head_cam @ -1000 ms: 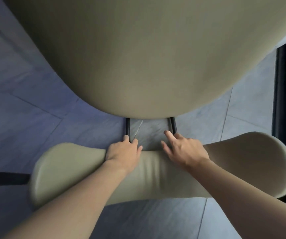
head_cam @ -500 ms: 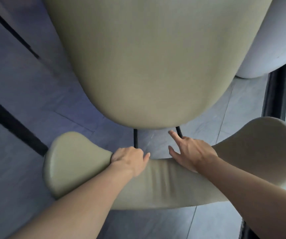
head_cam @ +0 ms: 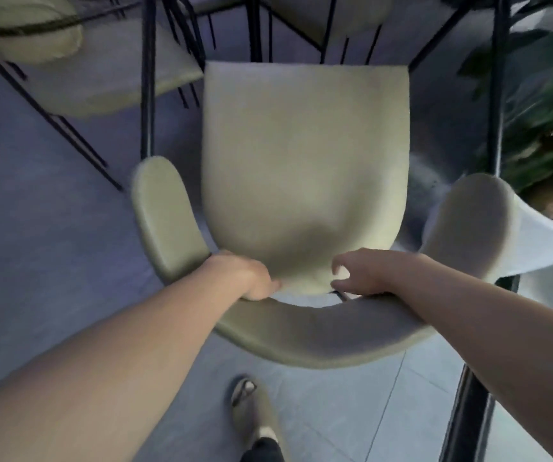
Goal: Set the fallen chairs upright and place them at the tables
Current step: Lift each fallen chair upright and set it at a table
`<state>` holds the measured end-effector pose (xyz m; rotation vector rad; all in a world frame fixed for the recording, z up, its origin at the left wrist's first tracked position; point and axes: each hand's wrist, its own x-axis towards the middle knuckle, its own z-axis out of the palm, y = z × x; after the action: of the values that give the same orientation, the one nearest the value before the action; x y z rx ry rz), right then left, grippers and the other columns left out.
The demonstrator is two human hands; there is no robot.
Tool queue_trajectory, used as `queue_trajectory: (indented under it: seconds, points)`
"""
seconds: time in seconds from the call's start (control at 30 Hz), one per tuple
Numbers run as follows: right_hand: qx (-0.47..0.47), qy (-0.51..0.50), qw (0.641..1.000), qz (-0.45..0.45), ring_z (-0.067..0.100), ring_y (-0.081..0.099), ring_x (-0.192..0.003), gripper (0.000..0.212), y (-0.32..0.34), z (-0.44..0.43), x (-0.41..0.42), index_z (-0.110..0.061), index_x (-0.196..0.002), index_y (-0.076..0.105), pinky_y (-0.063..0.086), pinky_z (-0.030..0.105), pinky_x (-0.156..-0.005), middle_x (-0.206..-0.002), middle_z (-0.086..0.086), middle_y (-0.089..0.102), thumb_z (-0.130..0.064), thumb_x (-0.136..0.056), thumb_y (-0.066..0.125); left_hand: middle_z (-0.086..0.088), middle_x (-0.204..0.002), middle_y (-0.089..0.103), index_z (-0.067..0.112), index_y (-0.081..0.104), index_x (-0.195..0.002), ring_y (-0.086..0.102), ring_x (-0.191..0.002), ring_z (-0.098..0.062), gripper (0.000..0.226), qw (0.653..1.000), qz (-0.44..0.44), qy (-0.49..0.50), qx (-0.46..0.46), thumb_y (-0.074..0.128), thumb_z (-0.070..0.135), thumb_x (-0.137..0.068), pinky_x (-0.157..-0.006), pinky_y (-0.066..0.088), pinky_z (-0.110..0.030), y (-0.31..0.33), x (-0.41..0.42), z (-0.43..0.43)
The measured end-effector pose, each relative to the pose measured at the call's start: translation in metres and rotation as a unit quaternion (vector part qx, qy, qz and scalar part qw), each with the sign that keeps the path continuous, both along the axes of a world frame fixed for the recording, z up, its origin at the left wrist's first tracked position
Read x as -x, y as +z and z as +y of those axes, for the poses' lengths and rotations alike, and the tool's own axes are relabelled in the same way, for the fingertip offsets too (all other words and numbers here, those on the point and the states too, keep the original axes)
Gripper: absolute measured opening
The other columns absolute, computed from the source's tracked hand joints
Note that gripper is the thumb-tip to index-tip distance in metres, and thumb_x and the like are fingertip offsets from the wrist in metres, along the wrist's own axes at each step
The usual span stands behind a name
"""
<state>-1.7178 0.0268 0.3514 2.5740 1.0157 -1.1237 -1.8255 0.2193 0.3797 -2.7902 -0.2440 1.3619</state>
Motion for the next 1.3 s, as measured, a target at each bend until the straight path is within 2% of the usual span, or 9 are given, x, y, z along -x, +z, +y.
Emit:
queue_trajectory:
  seconds: [0.27,0.47,0.57,0.67,0.73,0.8,0.9,1.07,1.3]
  points:
    - [0.009,-0.006,1.000,-0.020,0.025,0.061,-0.107,0.050,0.098,0.047,-0.112,-0.027,-0.110,0.070,0.049,0.041,-0.094,-0.113,-0.001,0.068,-0.066,-0.097,0.041,-0.006,-0.164,0.024,0.017,0.030,-0.155,0.024,-0.149,-0.025,0.070,0.996,0.023,0.062,0.058,0.022,0.061,-0.101,-0.119,0.020,-0.039,0.055,-0.118,0.049]
    - [-0.060,-0.006,0.993,-0.099,0.030,0.061,-0.105,0.063,0.143,0.082,-0.140,-0.023,-0.105,0.067,0.046,0.042,-0.084,-0.108,0.006,0.067,-0.066,-0.100,0.021,-0.006,-0.157,0.039,0.020,0.046,-0.147,0.038,-0.141,-0.028,0.072,0.986,-0.106,0.117,0.055,0.017,0.065,-0.099,-0.108,0.030,-0.042,0.104,-0.161,0.064]
    - [-0.092,0.036,0.980,-0.172,0.033,0.061,-0.107,0.049,0.151,0.091,-0.159,-0.030,-0.132,0.055,0.043,0.040,-0.077,-0.114,0.011,0.065,-0.050,-0.105,0.018,-0.007,-0.122,0.066,0.020,0.062,-0.120,0.059,-0.101,-0.024,0.075,0.980,-0.174,0.094,0.015,0.005,0.063,-0.098,-0.085,0.041,-0.041,0.118,-0.181,0.072]
    - [-0.147,0.049,0.965,-0.213,0.032,0.062,-0.101,0.043,0.154,0.097,-0.177,-0.038,-0.139,0.047,0.038,0.037,-0.070,-0.107,0.008,0.066,-0.040,-0.107,0.020,0.000,-0.082,0.059,0.025,0.057,-0.122,0.049,-0.068,-0.017,0.065,0.978,-0.199,0.056,-0.008,0.003,0.054,-0.101,-0.065,0.033,-0.036,0.123,-0.202,0.077]
    - [-0.174,0.058,0.954,-0.238,0.032,0.061,-0.084,0.043,0.149,0.096,-0.185,-0.037,-0.127,0.055,0.037,0.034,-0.062,-0.083,0.003,0.059,-0.040,-0.105,0.019,0.003,-0.088,0.062,0.033,0.054,-0.132,0.047,-0.072,-0.018,0.066,0.979,-0.195,0.066,-0.005,0.001,0.057,-0.099,-0.069,0.033,-0.037,0.119,-0.212,0.079]
    - [-0.246,0.048,0.925,-0.287,0.030,0.057,-0.066,0.045,0.140,0.090,-0.187,-0.029,-0.090,0.060,0.033,0.032,-0.055,-0.065,-0.001,0.054,-0.046,-0.101,0.019,0.004,-0.100,0.067,0.037,0.056,-0.131,0.051,-0.078,-0.020,0.072,0.974,-0.220,0.059,0.003,-0.001,0.061,-0.095,-0.067,0.033,-0.037,0.114,-0.214,0.079]
    - [-0.385,0.037,0.860,-0.332,0.027,0.051,-0.048,0.037,0.127,0.082,-0.193,-0.026,-0.066,0.045,0.025,0.030,-0.051,-0.054,-0.003,0.054,-0.044,-0.097,0.034,0.005,-0.074,0.058,0.035,0.060,-0.126,0.055,-0.073,-0.023,0.074,0.944,-0.325,0.033,-0.038,-0.003,0.057,-0.093,-0.054,0.027,-0.033,0.113,-0.210,0.075]
    - [-0.411,0.045,0.847,-0.334,0.022,0.052,-0.052,0.038,0.121,0.071,-0.230,-0.022,-0.072,0.057,0.032,0.031,-0.048,-0.059,-0.005,0.054,-0.041,-0.097,0.036,0.005,-0.076,0.060,0.030,0.067,-0.108,0.055,-0.075,-0.021,0.097,0.935,-0.342,0.090,-0.013,-0.018,0.066,-0.078,-0.058,0.029,-0.034,0.103,-0.235,0.060]
    - [-0.354,0.065,0.871,-0.335,0.021,0.063,-0.074,0.059,0.124,0.067,-0.307,-0.025,-0.094,0.066,0.049,0.038,-0.062,-0.083,-0.007,0.066,-0.052,-0.098,0.014,0.000,-0.065,0.056,0.017,0.061,-0.076,0.050,-0.067,-0.019,0.080,0.902,-0.412,0.130,-0.001,-0.003,0.062,-0.095,-0.067,0.037,-0.038,0.098,-0.291,0.042]
